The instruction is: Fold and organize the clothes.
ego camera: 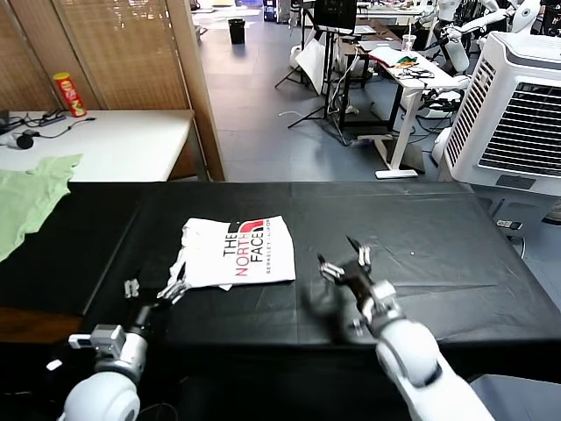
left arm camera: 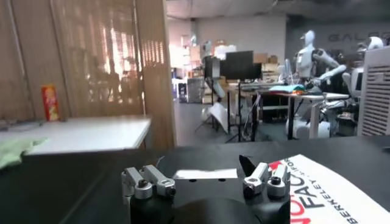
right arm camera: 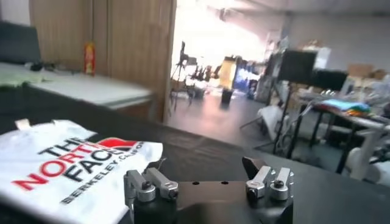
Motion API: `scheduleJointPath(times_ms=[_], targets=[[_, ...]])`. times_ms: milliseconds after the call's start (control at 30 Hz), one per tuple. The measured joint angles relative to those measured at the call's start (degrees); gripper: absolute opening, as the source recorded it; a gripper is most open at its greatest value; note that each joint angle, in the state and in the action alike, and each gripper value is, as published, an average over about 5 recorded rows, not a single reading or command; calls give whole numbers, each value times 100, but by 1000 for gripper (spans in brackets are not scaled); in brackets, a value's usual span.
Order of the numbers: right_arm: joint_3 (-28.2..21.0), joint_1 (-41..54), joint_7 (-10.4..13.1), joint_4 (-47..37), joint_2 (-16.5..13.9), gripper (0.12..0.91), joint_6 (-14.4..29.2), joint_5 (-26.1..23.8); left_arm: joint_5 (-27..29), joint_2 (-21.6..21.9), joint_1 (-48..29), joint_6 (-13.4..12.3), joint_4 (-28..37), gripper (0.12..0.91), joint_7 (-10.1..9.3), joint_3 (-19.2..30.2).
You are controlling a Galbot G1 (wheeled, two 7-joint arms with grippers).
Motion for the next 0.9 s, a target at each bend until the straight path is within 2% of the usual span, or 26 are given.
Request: scheduleJointPath(times_ms=[200,400,600,767,900], targets=[[574,-1464,292,848,178,798,481,-187,-54,67,327,5,-247,798,-139,1],[1133,-2569,595,1343,412,798,876,-524,-434,156,810,187,-503,798,46,-138],[1442,-3341,862,1658,618,798,921,-570,-631,147,1104,539,-728,798,-208,-280],[1488,-3689,1052,1837,677,798,780,-567,-624,124,1268,780,-857,798,-226,-407],[1506,-3792,1062,1888,686,798,753,-566,-607,109,1383,876,-917,798,-202,-511]])
